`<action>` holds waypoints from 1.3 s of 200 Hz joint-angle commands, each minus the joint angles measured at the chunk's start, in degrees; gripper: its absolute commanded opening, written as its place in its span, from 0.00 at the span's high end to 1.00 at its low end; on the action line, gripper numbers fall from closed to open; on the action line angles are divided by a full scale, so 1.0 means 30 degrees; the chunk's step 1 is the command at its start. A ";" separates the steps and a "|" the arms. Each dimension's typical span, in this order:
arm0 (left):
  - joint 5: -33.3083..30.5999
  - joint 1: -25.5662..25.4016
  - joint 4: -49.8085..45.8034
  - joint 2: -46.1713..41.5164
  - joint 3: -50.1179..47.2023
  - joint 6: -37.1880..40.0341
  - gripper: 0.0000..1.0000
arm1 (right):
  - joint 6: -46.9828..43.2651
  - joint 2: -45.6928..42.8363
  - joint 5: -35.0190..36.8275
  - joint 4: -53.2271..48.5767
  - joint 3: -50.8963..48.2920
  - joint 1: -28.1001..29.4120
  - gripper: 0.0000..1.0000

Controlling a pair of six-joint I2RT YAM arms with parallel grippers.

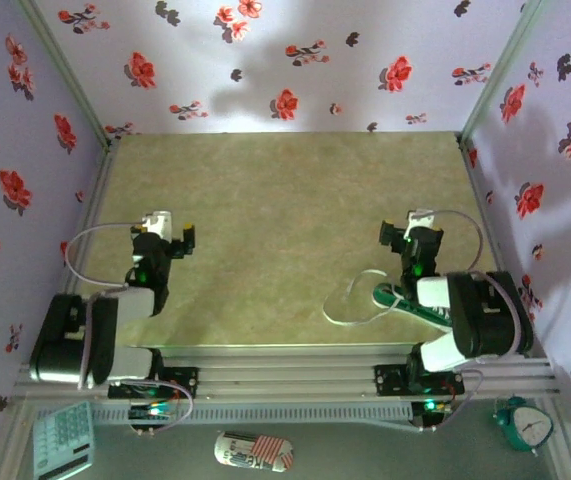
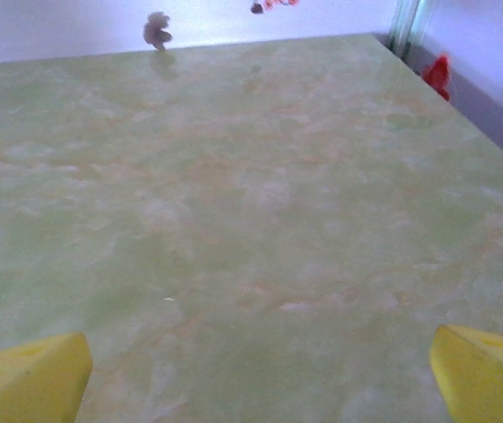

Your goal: Tie the shoes

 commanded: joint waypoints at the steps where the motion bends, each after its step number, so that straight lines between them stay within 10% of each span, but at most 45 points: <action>1: -0.2205 -0.0319 -0.4842 -0.2437 0.1594 -0.1035 0.01 | -0.0829 -0.2673 0.0703 -0.2308 0.0622 0.0466 0.01; 60: -0.2583 -0.0539 -1.5895 -0.4604 0.6513 -0.9130 0.01 | 0.8774 -0.5993 0.2693 -1.5933 0.5769 0.0286 0.01; 123: -0.1379 -0.6043 -1.7513 -0.3379 0.8551 -0.7610 0.01 | 1.2401 -0.7619 0.3400 -2.9876 0.9681 0.1230 0.15; 193: 0.0418 -0.9048 -1.6606 -0.1712 0.9036 -0.7557 0.01 | 1.6366 -0.8068 0.3006 -3.5869 0.9507 0.9302 0.33; 260: 0.1501 -1.0725 -1.6411 0.1215 1.0683 -0.6939 0.01 | 1.5903 -0.6605 0.0913 -3.4283 0.9170 0.9703 0.45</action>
